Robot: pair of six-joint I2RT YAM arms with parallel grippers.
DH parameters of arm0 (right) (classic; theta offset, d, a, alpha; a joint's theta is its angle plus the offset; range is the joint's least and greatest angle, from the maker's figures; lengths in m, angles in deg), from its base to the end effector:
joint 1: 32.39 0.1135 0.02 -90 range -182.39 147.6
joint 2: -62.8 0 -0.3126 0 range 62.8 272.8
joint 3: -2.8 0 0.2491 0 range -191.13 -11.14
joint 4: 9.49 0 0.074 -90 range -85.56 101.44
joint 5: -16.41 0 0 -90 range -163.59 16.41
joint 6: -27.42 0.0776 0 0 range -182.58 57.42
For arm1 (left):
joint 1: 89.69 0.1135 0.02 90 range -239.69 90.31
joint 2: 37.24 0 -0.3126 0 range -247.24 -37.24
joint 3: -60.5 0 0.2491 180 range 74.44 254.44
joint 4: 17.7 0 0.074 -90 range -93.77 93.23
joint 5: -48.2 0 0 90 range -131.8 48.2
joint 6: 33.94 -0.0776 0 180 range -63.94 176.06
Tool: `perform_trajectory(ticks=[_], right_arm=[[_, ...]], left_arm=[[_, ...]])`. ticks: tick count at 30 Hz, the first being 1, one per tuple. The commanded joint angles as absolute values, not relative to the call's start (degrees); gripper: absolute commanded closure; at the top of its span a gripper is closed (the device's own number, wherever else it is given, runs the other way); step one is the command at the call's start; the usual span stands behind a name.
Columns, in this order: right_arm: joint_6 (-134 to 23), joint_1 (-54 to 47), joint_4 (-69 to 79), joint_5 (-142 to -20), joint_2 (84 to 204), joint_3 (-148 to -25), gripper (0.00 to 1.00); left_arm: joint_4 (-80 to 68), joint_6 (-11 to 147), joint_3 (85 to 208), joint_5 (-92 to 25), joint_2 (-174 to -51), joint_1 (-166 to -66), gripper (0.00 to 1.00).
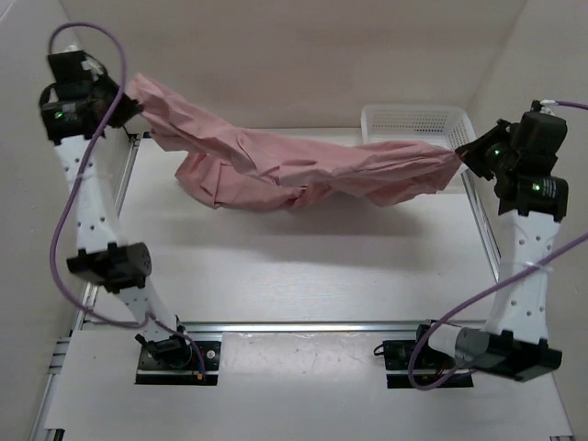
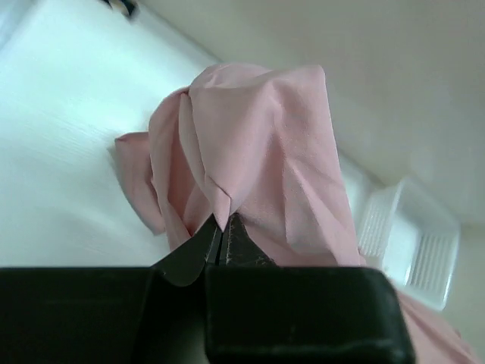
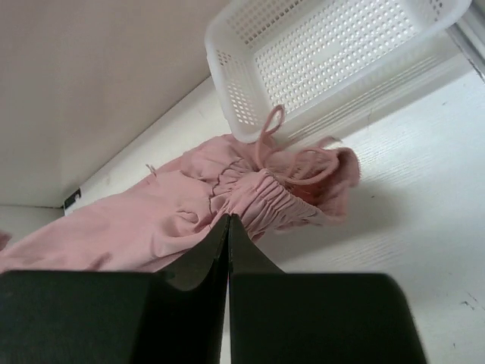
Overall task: Fold and stack the trousers
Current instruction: Flatten the trousers out
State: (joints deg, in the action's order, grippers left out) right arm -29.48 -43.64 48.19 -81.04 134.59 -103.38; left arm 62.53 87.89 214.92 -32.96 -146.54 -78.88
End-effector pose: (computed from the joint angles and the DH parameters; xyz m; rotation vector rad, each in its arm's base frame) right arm 0.2634 -0.0421 0.4915 0.6725 1.8761 0.3757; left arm 0.4171 0.0675 0.4984 -0.7170 2.0799 -0.3753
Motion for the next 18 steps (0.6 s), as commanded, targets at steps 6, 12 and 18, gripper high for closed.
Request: perform_trajectory(ticks=[6, 12, 18], right_arm=[[-21.64, -44.08, 52.06, -63.62, 115.83, -83.41, 1.00], [-17.32, -43.56, 54.10, -64.01, 109.21, -63.62, 1.00], [-20.56, -43.56, 51.55, -63.75, 109.37, -65.62, 1.00]], left_arm=[[55.13, 91.64, 171.63, -40.65, -115.87, -74.75, 0.01], [54.66, 89.98, 153.01, -33.97, -119.76, -71.15, 0.01], [55.29, 89.89, 156.61, -41.77, -120.21, -71.15, 0.79]])
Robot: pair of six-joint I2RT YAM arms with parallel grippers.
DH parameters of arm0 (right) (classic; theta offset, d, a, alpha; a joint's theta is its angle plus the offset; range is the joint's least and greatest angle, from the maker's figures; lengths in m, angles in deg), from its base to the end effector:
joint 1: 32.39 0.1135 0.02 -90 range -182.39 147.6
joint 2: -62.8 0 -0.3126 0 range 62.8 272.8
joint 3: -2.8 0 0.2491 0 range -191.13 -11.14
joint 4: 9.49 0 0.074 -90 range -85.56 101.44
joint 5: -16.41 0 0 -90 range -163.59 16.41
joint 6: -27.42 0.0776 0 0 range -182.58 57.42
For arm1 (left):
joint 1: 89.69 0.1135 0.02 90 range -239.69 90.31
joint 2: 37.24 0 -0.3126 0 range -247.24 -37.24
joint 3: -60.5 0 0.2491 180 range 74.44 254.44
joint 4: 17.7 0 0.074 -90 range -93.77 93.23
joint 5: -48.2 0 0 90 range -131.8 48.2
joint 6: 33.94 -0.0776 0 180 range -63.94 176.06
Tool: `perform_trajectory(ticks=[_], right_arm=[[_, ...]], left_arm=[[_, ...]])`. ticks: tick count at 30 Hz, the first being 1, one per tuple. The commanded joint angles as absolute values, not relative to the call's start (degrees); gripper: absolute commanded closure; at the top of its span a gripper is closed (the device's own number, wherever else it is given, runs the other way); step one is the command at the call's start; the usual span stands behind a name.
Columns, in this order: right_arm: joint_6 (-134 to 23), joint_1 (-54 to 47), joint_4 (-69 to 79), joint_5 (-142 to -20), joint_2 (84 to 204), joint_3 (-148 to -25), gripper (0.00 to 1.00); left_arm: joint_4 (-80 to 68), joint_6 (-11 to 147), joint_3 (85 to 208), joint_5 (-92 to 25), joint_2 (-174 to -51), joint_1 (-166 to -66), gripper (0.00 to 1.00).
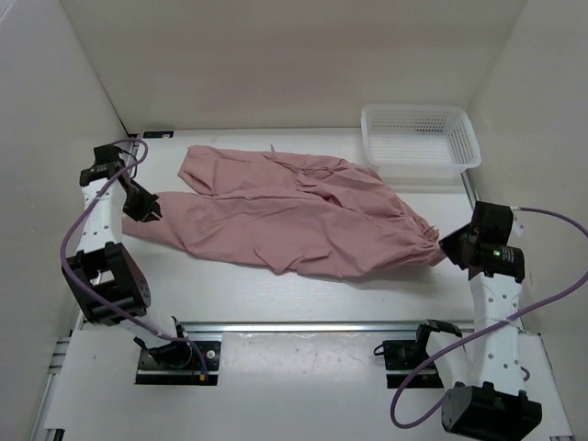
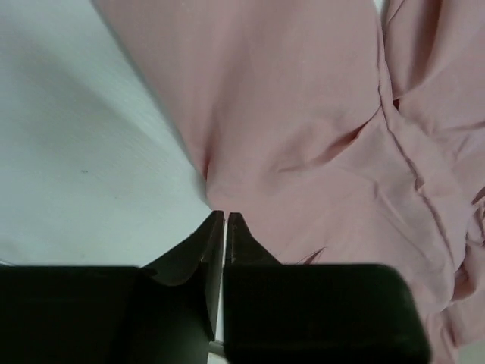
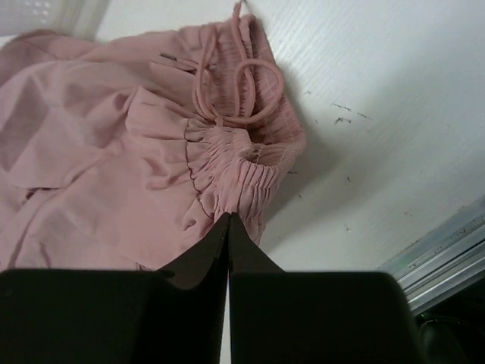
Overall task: Fold and stack the trousers
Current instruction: Flatten the trousers out
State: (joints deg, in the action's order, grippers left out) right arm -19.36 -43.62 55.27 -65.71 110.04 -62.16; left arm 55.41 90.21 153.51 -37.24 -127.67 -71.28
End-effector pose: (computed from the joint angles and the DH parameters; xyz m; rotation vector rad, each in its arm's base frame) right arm 0.1430 -0.0392 0.3084 1.1477 2.0896 0.1006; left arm 0.3071 0.0957 0.2946 -1.2272 2.5285 -0.1769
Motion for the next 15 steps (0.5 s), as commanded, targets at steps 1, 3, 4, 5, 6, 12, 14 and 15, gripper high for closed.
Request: perform_trajectory(ticks=[1, 3, 4, 5, 6, 12, 14, 15], right_arm=[[-20.57, -43.56, 51.55, -63.75, 109.90, -67.11, 1.00], [-22.75, -43.56, 50.33, -64.62, 111.48, -67.74, 1.00], [-22.76, -43.56, 50.32, -65.15, 112.10, -68.52, 1.00], [-23.72, -43.56, 50.32, -65.94, 113.24, -68.53, 1.00], [-24.95, -43.56, 49.45, -66.90, 113.77, -68.53, 1.00], [-28.65, -43.56, 47.77, -77.45, 121.68, -69.58, 1.00], [-28.65, -43.56, 46.72, -79.65, 122.21, -68.80, 1.00], [-28.65, -43.56, 46.11, -79.66, 122.21, -68.79, 1.00]], left_arm=[[56.08, 90.51, 156.62, -42.49, -120.21, -70.62, 0.84], [56.09, 90.51, 156.62, -43.11, -120.73, -70.62, 0.83], [56.09, 90.51, 155.14, -42.33, -121.35, -70.62, 0.71], [56.09, 91.12, 154.60, -42.33, -123.01, -70.10, 0.59], [54.78, 91.65, 153.98, -42.32, -123.98, -70.09, 0.38], [51.35, 91.65, 149.06, -39.16, -133.90, -67.63, 0.00], [51.34, 90.43, 149.14, -41.61, -136.02, -66.49, 0.04], [51.34, 89.47, 149.14, -41.62, -137.42, -66.49, 0.05]])
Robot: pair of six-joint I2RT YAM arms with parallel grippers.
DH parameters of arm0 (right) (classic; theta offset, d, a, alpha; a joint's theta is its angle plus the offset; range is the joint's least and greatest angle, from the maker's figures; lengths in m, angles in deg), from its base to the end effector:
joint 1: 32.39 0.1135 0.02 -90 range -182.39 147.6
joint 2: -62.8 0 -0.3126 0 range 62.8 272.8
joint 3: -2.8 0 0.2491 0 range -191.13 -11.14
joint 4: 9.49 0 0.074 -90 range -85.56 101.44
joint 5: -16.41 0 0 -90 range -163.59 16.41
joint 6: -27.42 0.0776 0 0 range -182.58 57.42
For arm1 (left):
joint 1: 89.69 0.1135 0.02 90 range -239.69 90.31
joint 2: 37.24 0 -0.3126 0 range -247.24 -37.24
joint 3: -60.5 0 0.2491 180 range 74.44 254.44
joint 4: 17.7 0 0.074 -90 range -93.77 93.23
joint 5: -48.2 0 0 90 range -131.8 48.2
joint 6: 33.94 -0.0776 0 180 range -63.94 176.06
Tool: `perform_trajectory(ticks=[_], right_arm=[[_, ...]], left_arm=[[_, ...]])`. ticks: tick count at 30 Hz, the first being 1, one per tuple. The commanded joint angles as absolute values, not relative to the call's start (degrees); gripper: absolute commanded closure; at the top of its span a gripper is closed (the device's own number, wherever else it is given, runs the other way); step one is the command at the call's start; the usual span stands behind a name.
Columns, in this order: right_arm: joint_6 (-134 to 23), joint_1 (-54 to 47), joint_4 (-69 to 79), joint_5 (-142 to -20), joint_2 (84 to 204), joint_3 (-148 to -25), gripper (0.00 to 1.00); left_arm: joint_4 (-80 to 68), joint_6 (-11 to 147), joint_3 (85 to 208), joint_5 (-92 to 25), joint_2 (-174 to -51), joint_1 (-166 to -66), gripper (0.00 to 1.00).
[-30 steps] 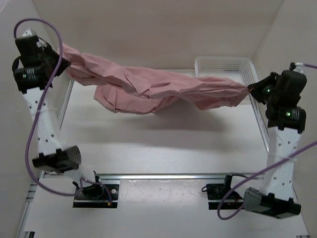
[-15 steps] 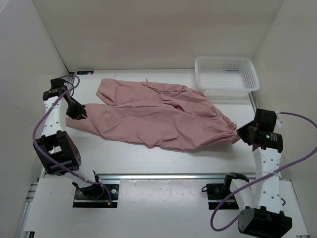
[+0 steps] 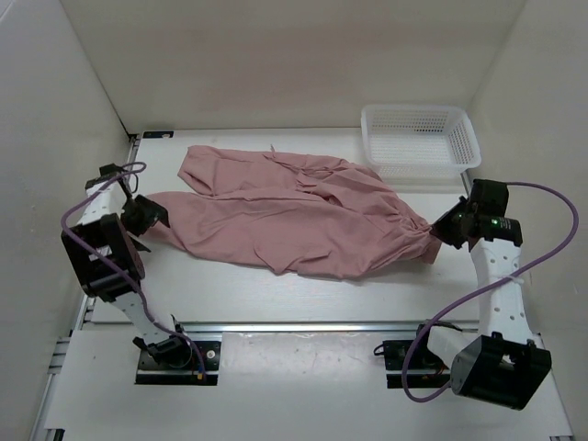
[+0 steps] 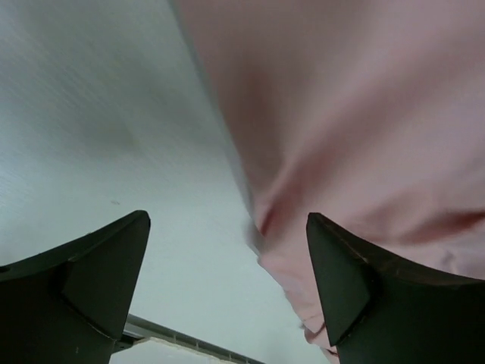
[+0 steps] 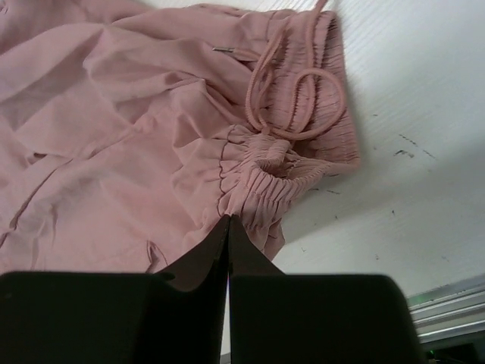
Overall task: Fold and stack the trousers
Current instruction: Flatten the trousers out
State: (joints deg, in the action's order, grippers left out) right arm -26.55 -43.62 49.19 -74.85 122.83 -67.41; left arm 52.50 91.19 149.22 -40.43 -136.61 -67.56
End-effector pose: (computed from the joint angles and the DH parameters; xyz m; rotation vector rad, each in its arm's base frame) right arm 0.2058 -0.0391 0.3148 0.9645 2.2297 0.2237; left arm 0.3155 0.1263 0.2262 -1.4278 2.6214 -0.0625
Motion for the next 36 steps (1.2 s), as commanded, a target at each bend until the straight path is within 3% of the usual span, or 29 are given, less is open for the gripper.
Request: perform_trajectory(ticks=[1, 4, 8, 12, 13, 15, 24, 31, 36], right_arm=[[-28.65, -43.56, 46.10, -79.66, 122.21, -68.18, 1.00], [-29.27, -43.56, 45.57, -80.27, 122.73, -68.18, 1.00], [-29.27, -43.56, 45.57, -79.22, 122.74, -67.65, 1.00], [-29.27, -43.56, 45.57, -77.29, 122.21, -67.65, 1.00], [-29.27, -43.56, 46.27, -77.28, 122.21, -68.95, 1.00], [-30.05, -43.56, 46.28, -78.24, 122.21, -70.10, 1.00], [-29.01, -44.08, 45.75, -77.20, 125.20, -72.91, 1.00], [-27.25, -46.36, 45.22, -75.61, 128.89, -82.31, 1.00], [-27.95, -46.98, 49.43, -71.14, 127.32, -91.20, 1.00]], left_arm=[[51.34, 89.46, 149.67, -41.62, -137.44, -65.88, 0.05], [50.64, 89.46, 151.24, -43.99, -140.76, -65.87, 0.07], [50.11, 91.21, 152.75, -43.91, -145.08, -65.26, 0.25], [50.11, 91.22, 156.60, -44.43, -150.35, -65.26, 0.59], [50.11, 91.22, 157.40, -44.43, -150.97, -65.26, 0.77], [50.89, 90.69, 160.55, -43.48, -151.76, -65.26, 0.90], [55.64, 90.69, 171.36, -41.36, -145.17, -65.26, 0.90], [64.25, 90.16, 189.89, -38.65, -143.16, -64.74, 0.90], [62.86, 90.16, 187.83, -35.03, -133.52, -62.01, 0.90]])
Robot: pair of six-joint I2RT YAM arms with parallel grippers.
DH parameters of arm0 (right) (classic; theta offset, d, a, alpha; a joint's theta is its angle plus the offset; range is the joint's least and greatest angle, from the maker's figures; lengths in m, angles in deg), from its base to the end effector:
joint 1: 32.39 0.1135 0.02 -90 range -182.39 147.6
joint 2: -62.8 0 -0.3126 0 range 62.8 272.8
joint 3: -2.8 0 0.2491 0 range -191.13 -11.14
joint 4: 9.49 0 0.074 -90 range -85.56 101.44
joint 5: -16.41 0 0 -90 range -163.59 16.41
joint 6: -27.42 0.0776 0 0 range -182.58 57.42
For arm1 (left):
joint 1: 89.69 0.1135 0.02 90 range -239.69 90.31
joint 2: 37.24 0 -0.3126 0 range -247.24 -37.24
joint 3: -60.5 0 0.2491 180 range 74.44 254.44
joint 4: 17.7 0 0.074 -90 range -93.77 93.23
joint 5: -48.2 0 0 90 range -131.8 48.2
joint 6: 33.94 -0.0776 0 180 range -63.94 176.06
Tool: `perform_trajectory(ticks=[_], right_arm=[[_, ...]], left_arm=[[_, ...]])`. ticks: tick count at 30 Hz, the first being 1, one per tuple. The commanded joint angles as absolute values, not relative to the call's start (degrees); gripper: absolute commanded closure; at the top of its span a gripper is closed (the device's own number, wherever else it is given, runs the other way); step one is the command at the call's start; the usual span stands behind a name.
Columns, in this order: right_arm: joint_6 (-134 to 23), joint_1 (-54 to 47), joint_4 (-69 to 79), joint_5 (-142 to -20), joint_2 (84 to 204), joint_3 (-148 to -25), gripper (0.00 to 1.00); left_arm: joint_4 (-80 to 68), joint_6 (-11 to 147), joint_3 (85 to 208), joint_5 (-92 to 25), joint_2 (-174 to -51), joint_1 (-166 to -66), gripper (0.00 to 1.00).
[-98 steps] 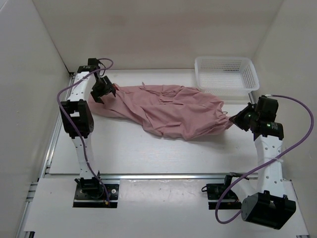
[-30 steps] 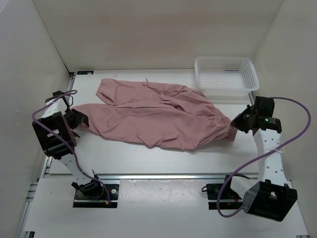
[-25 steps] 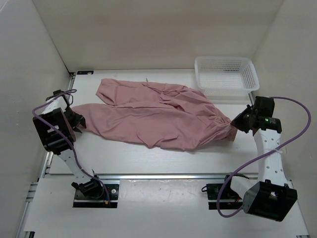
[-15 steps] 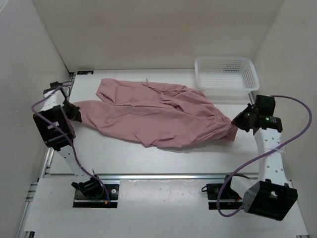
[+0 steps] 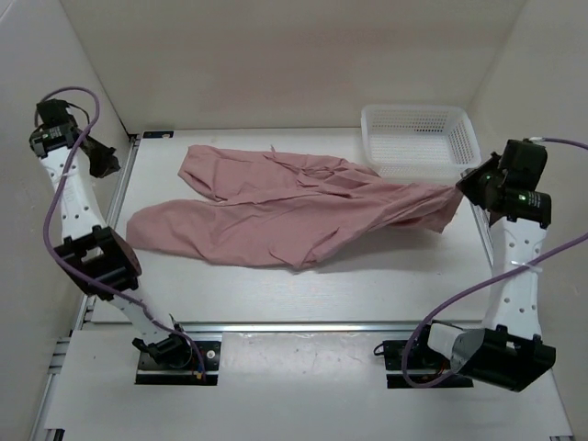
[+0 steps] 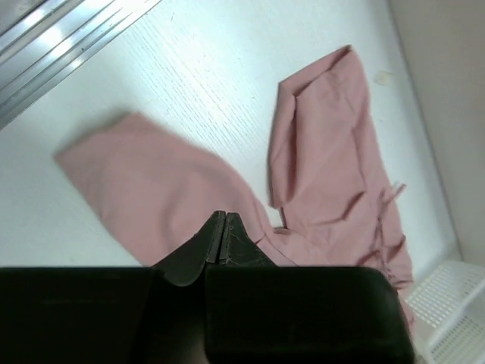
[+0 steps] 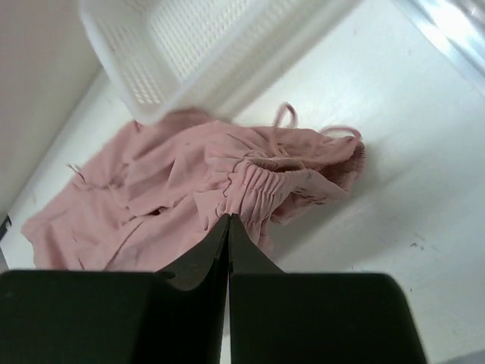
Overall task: Fold and stack the trousers
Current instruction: Flatten the trousers out
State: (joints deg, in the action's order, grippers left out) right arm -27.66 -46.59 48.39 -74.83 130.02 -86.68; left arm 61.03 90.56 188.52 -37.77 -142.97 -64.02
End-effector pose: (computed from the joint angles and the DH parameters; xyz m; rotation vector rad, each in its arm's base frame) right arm 0.2454 -0.0604 0.4078 0.9039 2.0074 0.2268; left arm 0.3799 0.1766 0.3827 -1.2593 2.2278 -0.1492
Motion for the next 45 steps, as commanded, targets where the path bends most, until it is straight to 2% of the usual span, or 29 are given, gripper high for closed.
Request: perform_trajectory(ticks=[1, 5, 10, 13, 14, 15, 16, 18, 19, 20, 25, 27, 37, 39, 41, 43, 45], right_arm=[[-29.34, -46.98, 50.14, -70.09, 126.44, -90.33, 1.00], [-28.22, -47.51, 52.34, -63.24, 118.45, -78.25, 1.00], [-26.20, -48.65, 54.97, -62.69, 110.80, -66.70, 1.00], [-26.19, -48.65, 54.98, -65.06, 109.74, -63.09, 1.00], [-26.19, -48.65, 54.98, -65.76, 109.73, -62.56, 1.00], [-26.19, -48.65, 54.98, -65.77, 109.73, -62.55, 1.00], [-26.19, -48.65, 54.98, -66.55, 109.73, -62.03, 1.00], [-27.42, -48.65, 54.98, -67.08, 110.25, -63.07, 1.00], [-27.42, -48.65, 54.98, -67.09, 110.26, -63.60, 1.00], [-28.03, -48.65, 54.98, -67.70, 110.26, -64.91, 1.00], [-29.09, -48.65, 54.98, -69.46, 112.19, -68.17, 1.00], [-29.09, -48.65, 54.45, -70.95, 113.77, -68.88, 1.00], [-27.95, -48.65, 53.22, -72.63, 114.30, -69.41, 1.00], [-27.95, -48.65, 53.22, -72.63, 114.30, -69.41, 1.00], [-27.95, -48.65, 53.22, -72.10, 113.78, -69.41, 0.99], [-27.95, -48.65, 53.22, -72.10, 113.78, -68.88, 0.99], [-27.95, -48.65, 52.69, -72.10, 113.78, -68.88, 0.99]], left_arm=[[62.07, 90.68, 185.64, -35.03, -131.92, -62.01, 0.90], [58.56, 91.92, 168.45, -38.00, -127.86, -59.20, 0.90], [55.30, 90.43, 155.49, -36.88, -127.33, -60.24, 0.90], [54.16, 89.29, 151.09, -34.42, -127.33, -64.02, 0.77], [54.15, 89.28, 150.21, -34.41, -127.33, -64.64, 0.73], [54.15, 89.28, 148.89, -34.41, -128.03, -64.64, 0.61], [54.15, 89.28, 148.36, -35.02, -128.64, -64.64, 0.37], [54.85, 88.76, 147.74, -37.48, -128.65, -64.64, 0.12], [54.85, 88.75, 146.96, -37.49, -128.65, -64.64, 0.09], [55.64, 88.75, 145.90, -38.19, -128.65, -64.64, 0.09], [53.72, 90.15, 134.58, -40.39, -124.70, -67.53, 0.23], [52.75, 90.94, 134.55, -40.39, -124.69, -70.00, 0.26], [49.67, 92.97, 138.07, -43.30, -136.19, -72.11, 0.25], [49.67, 93.50, 138.07, -43.29, -138.49, -72.73, 0.28], [48.89, 94.03, 136.76, -43.29, -139.02, -73.34, 0.32], [48.35, 94.03, 136.22, -43.29, -139.63, -73.96, 0.41], [47.82, 94.82, 135.52, -43.29, -140.16, -74.49, 0.58]])
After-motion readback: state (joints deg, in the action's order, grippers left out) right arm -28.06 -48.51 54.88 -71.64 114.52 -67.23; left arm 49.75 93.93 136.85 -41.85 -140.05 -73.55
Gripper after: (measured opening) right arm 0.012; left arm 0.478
